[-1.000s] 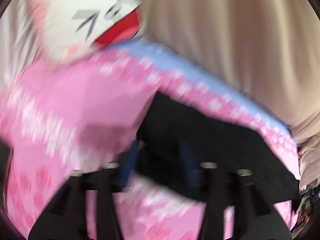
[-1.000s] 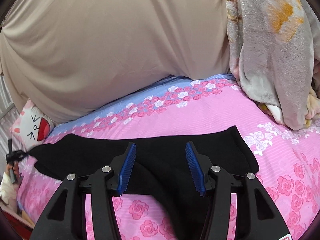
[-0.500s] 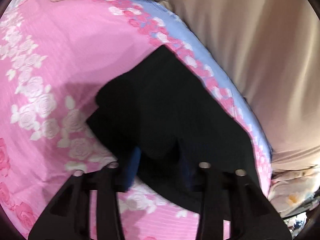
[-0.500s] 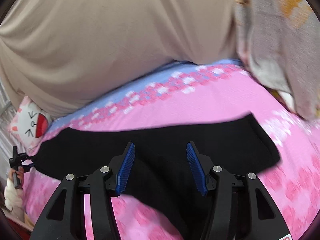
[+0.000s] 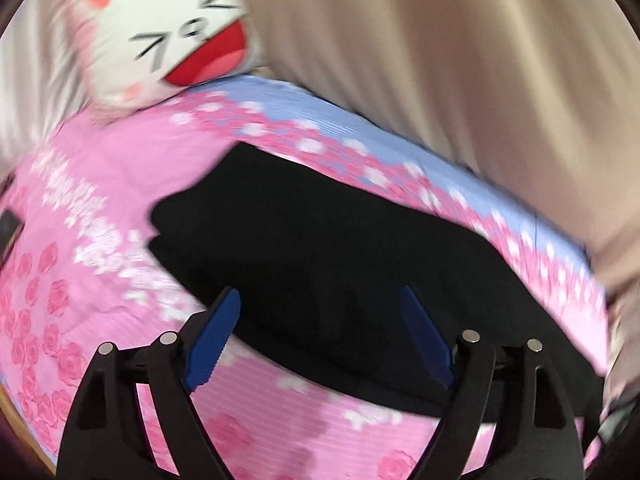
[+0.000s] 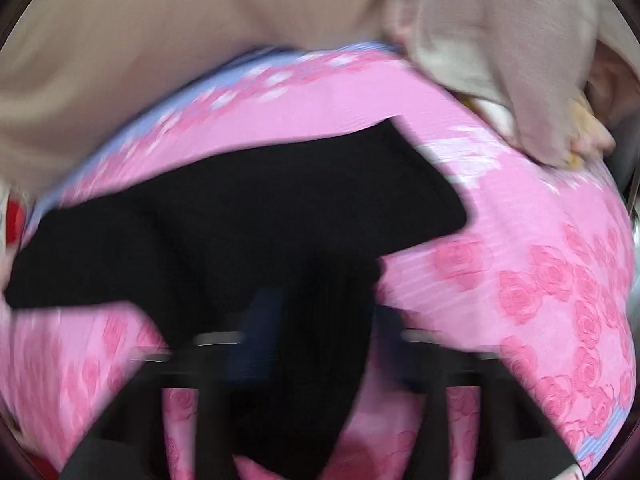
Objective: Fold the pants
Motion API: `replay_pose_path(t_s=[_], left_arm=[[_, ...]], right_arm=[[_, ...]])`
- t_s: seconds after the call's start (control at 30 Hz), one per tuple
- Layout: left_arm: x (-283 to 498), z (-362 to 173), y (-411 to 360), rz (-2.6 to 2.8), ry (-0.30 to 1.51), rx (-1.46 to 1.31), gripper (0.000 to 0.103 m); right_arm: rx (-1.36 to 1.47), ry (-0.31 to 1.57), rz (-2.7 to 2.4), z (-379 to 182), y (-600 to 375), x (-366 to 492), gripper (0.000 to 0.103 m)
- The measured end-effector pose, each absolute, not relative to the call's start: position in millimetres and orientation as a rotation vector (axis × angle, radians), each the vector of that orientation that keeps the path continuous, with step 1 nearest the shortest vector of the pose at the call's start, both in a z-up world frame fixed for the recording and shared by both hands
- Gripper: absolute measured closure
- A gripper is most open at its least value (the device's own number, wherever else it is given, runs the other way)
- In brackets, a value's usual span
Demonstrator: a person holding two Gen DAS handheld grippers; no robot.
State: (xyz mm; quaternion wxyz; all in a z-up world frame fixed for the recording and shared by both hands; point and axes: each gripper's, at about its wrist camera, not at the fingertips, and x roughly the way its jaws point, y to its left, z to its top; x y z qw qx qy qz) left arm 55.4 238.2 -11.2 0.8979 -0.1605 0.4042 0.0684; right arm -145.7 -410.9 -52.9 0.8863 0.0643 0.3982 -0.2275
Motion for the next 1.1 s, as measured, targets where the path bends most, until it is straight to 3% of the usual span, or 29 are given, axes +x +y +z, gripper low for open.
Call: replay_pose_path(t_s=[0.2,0.27,0.43,0.57,0.7,0.83,0.9,1.03,1.1], left_arm=[[74,-11,166,0.072,0.830,-0.133,0.022],[77,-14,154,0.047,0.822,-0.133,0.016],[84,-43,139,0.112,0.850,-0.071,0.013],[80,-56,149,0.156,0.901,-0.049,0.013],[91,-42,158,0.128,0.856,-0.065,0.013],[125,-48,156,0.110,0.877,-0.066,0.008],[137,-66,165,0.162,0.956,-0.067,0.008],[119,-71,178,0.098,0.944,-0.103,0.008],[108,-75,177,0.092,0.939,-0.081,0.008]], right_arm=[[-0.037,0.590,-0.497,43,-399,-143,0.091],[-0.072,0.577,-0.499,56,-413,-129,0.086],[-0.018,0.863,-0.653,-32,-497,-71,0.084],[0.095,0.707,-0.680,-15,-483,-98,0.078],[0.147,0.641,-0.476,-3,-421,-89,0.078],[0.091,0.779,-0.374,-51,-380,-38,0.081],[0.078,0.823,-0.469,-65,-373,-23,0.077],[0.081,0.750,-0.105,-26,-288,20,0.078],[0.054,0.790,0.093,-20,-239,60,0.070]])
